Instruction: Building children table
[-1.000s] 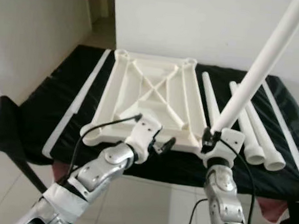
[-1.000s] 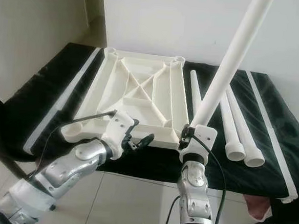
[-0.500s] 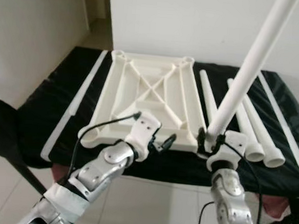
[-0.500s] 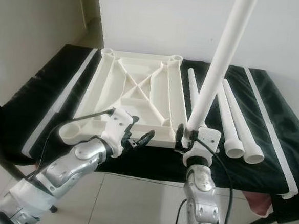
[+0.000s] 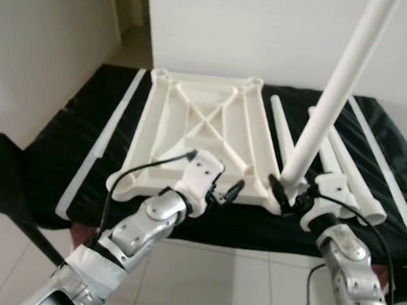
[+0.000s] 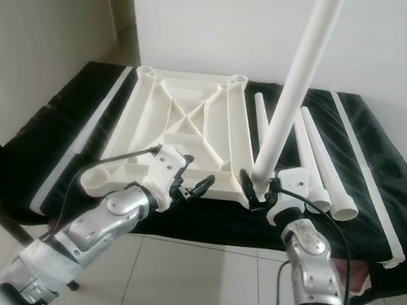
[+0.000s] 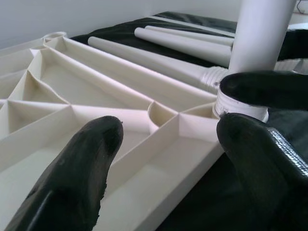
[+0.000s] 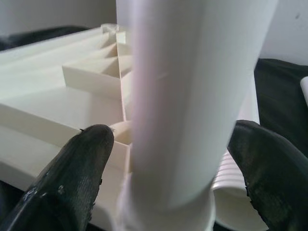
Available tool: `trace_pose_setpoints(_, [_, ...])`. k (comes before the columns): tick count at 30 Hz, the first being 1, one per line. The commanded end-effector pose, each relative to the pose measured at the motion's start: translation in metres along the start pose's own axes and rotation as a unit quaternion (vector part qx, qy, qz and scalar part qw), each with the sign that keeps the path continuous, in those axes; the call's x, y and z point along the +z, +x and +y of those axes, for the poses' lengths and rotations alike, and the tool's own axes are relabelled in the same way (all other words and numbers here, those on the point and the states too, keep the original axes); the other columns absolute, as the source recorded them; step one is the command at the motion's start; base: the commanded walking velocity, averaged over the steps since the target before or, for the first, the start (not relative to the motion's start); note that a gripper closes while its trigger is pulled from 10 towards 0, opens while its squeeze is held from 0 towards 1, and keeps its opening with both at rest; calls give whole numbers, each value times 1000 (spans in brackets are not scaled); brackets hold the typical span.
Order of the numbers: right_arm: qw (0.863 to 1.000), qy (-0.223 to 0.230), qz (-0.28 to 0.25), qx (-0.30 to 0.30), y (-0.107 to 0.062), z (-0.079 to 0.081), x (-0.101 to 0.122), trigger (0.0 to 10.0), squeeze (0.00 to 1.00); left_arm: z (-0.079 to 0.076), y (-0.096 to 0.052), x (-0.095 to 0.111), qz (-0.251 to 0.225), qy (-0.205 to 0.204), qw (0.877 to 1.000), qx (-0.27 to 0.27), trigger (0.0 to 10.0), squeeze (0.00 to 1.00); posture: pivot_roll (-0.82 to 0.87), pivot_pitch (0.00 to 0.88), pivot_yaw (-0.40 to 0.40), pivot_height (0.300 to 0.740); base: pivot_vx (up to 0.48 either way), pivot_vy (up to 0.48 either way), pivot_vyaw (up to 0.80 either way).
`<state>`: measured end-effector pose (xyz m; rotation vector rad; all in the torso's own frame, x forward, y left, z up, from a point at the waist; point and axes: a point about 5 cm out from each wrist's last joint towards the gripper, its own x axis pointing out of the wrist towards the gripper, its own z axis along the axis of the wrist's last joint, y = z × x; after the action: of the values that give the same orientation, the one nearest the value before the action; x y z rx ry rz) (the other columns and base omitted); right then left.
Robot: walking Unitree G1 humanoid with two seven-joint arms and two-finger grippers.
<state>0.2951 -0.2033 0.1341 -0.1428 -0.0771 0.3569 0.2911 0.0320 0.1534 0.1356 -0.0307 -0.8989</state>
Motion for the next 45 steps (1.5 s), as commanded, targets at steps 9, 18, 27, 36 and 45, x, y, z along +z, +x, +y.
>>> trace_pose_setpoints(9, [999, -1, 13, 52, 10, -3, -8, 4275, 0, -25, -7, 0, 1, 2, 974, -225, 10000, 0, -12, 0, 12, 740, 0, 0, 0])
trace_pose_setpoints(18, [999, 8, 17, 44, 10, -5, -15, 0, 0, -20, -3, -2, 18, -9, 980, -197, 10000, 0, -7, 0, 13, 740, 0, 0, 0])
trace_pose_setpoints(27, [999, 24, 29, -11, 7, -5, -21, 10000, 0, -21, -4, -3, 19, -1, 982, -186, 10000, 0, -7, 0, 3, 740, 0, 0, 0])
trace_pose_setpoints(36, [981, 71, 12, -179, 5, 4, -16, 10000, 0, -20, -3, -4, 15, 0, 985, -170, 10000, 0, -32, 0, -13, 740, 0, 0, 0])
trace_pose_setpoints(45, [949, 105, 23, -296, -1, 37, -19, 10000, 0, -17, -6, -4, 12, -10, 987, -159, 10000, 0, -35, 0, -9, 740, 0, 0, 0])
